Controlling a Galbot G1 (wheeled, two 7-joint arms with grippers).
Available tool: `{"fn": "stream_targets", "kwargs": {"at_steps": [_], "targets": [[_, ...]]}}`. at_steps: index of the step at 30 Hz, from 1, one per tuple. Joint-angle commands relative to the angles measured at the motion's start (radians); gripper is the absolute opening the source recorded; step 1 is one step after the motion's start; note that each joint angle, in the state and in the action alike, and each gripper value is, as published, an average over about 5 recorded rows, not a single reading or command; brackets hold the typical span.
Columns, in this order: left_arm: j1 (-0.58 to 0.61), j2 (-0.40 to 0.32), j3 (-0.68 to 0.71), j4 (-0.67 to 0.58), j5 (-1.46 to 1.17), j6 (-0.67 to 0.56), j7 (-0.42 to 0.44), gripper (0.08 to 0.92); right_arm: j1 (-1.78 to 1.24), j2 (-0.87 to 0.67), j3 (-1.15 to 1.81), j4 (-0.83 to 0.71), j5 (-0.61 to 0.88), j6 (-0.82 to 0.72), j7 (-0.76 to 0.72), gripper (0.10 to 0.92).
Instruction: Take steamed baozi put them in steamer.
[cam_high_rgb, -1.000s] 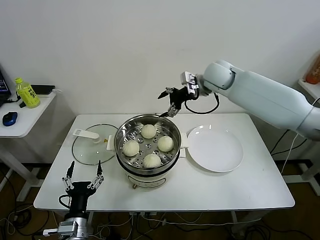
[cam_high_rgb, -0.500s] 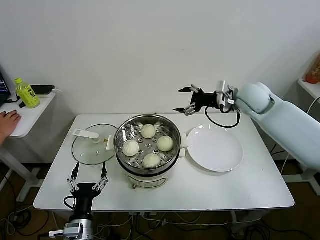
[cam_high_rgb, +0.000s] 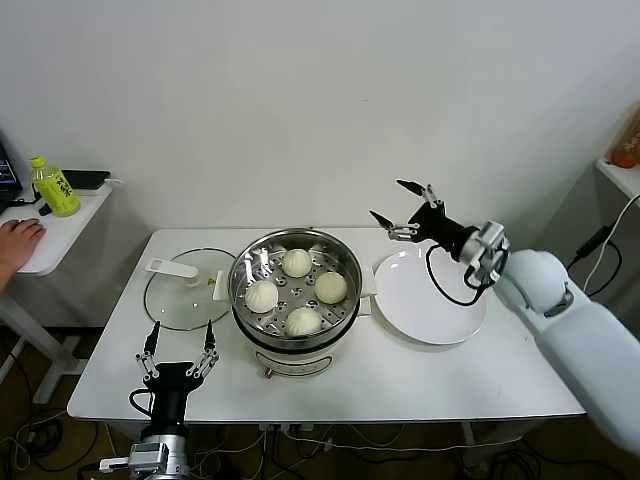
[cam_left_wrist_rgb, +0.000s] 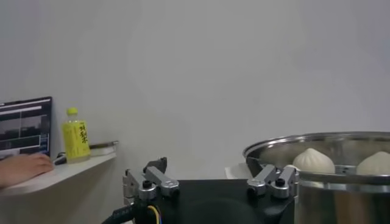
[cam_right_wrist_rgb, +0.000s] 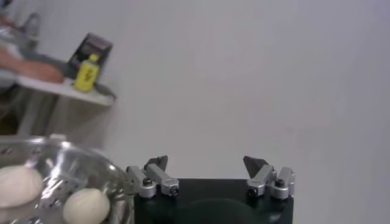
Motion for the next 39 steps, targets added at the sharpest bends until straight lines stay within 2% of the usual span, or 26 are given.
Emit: {"fn": "stream_targets", "kwargs": {"at_steps": [1, 10, 22, 29, 39], "targets": [[0.012, 0.024, -0.01, 0.003, -0.022, -0.008, 0.007, 0.823, -0.592, 0.218, 0.441, 0.125, -0.047, 0.219, 0.195, 0.823], [0.037, 0.047, -0.028, 0.009, -0.055, -0.018, 0.011, 0.823, -0.82, 0.38, 0.506, 0.131, -0.061, 0.363, 0.202, 0.823], [0.043, 0.071, -0.047, 0.0, -0.094, -0.018, 0.025, 0.823, -0.956, 0.489, 0.497, 0.147, -0.064, 0.441, 0.204, 0.823], [0.032, 0.096, -0.058, 0.004, -0.126, -0.015, 0.055, 0.823, -0.981, 0.487, 0.497, 0.143, -0.075, 0.436, 0.201, 0.823], [0.042, 0.092, -0.062, 0.014, -0.131, -0.028, 0.057, 0.823, -0.975, 0.481, 0.488, 0.147, -0.078, 0.426, 0.196, 0.823]]}}
